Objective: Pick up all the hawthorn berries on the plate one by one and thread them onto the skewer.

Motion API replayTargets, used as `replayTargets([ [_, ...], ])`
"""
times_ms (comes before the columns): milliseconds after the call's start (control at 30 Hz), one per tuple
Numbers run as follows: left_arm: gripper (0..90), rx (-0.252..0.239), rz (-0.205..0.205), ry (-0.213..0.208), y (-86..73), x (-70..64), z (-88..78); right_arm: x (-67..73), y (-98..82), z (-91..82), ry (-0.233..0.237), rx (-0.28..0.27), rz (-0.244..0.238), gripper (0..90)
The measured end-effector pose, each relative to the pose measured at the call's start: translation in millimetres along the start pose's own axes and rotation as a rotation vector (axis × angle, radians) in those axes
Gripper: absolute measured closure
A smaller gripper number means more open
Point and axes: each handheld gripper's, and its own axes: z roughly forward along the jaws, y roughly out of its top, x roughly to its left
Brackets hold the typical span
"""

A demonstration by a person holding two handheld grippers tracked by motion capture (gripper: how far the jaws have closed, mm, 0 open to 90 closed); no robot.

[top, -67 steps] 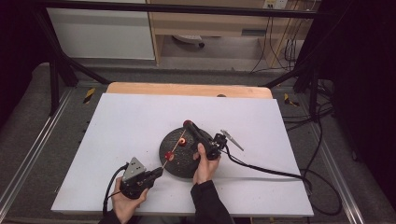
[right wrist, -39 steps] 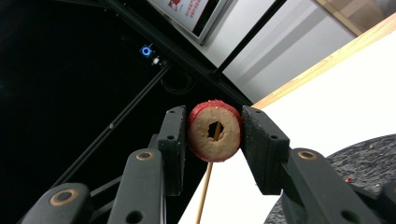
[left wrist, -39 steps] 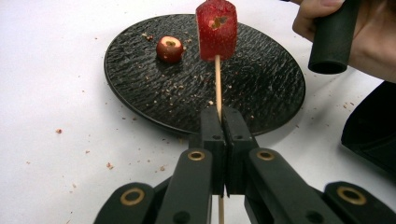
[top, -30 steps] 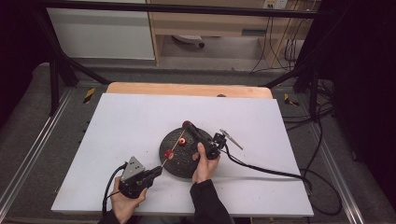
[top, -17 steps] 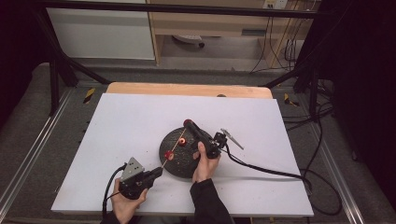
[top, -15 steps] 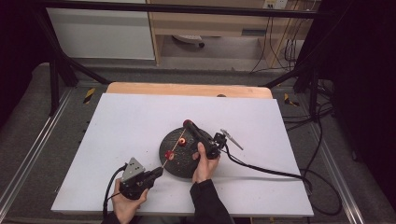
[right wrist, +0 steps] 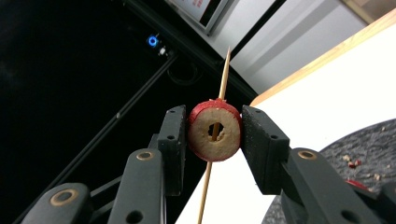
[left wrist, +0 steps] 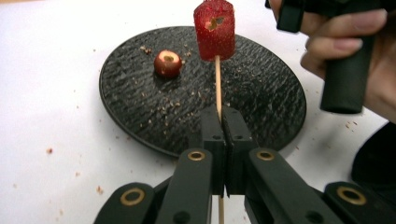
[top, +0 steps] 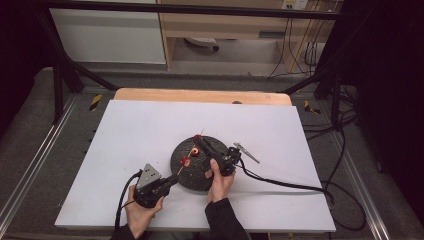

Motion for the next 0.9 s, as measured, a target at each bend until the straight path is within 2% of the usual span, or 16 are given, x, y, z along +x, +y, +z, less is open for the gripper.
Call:
replayTargets([
  [333,89.0,-0.002,0.007,-0.002,14.9,2.1,11.1,1.0,-3.8,-2.5,-0.004,0.029,-0.006,62.0],
  [567,89.0,-0.005,0.012,-0.012,15.4,3.6,12.5,1.7,-6.3,-4.2,-0.014,0.051,-0.017,61.4],
  [733,89.0,-0.005,0.017,-0.005,11.4,10.4,2.3,7.8,1.3,-7.3,-0.05,0.069,-0.098,50.0],
  [833,88.9,0.006,0.015,0.011,4.7,19.7,-6.5,12.6,9.2,-10.0,-0.077,0.123,-0.156,39.4],
  [900,88.9,0.02,0.005,0.022,-0.5,28.3,-12.3,14.7,14.2,-12.5,-0.105,0.164,-0.222,33.5],
])
